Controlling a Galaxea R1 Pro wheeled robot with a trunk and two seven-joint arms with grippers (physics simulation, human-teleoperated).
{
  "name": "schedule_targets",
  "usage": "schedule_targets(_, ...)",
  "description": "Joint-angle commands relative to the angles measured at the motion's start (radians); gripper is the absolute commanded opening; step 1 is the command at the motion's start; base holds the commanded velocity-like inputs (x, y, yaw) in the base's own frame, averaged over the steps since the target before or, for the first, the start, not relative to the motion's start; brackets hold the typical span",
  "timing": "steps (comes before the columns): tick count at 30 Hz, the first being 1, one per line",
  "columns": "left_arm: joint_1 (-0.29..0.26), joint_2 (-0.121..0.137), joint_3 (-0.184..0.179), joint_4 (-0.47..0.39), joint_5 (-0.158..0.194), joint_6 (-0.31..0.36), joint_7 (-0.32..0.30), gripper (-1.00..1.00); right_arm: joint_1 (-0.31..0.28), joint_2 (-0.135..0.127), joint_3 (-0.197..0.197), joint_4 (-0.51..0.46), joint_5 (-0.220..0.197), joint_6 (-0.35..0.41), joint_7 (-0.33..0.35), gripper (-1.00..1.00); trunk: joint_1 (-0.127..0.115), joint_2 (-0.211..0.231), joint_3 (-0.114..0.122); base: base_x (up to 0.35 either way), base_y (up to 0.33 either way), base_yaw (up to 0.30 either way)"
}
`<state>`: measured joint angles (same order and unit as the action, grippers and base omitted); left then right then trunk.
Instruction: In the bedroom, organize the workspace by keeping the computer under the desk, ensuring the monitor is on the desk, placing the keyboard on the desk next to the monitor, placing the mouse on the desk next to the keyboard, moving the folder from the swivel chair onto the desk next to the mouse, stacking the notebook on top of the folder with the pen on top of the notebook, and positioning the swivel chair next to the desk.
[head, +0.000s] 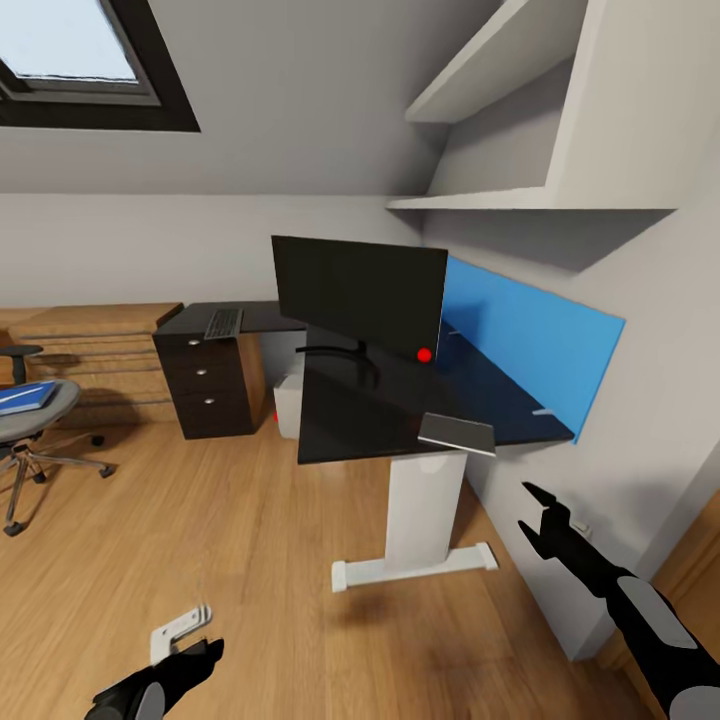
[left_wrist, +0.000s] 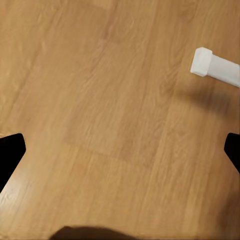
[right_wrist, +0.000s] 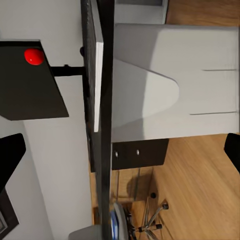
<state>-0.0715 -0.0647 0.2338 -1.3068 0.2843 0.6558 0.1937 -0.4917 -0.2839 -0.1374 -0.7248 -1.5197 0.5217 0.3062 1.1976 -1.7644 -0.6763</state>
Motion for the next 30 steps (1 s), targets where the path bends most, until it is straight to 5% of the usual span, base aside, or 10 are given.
schedule_targets(1,-0.001,-0.001,0.001,0.002,0.011,0.004,0.007,1.00,-0.001,0.000,-0.002,0.001,-0.004,0.006,0.001,1.00,0.004,-0.008,-0.004,0.000,0.000,0.000)
schedule_targets(7,-0.001,0.000,0.000,0.024,0.009,0.004,0.009,1.00,-0.001,-0.001,-0.002,0.001,-0.002,0.008,0.000,1.00,0.027,-0.050,-0.023,0.000,0.000,0.000)
schedule_targets(25,-0.001,0.004,-0.002,0.065,0.009,0.002,0.006,1.00,-0.004,0.002,-0.001,-0.003,-0.006,0.004,-0.010,1.00,0.027,-0.050,-0.023,0.000,0.000,0.000)
schedule_targets(30,-0.001,0.006,-0.003,0.070,0.009,-0.044,0.006,1.00,-0.081,0.004,-0.002,0.006,-0.008,-0.077,-0.134,1.00,0.027,-0.050,-0.023,0.000,0.000,0.000)
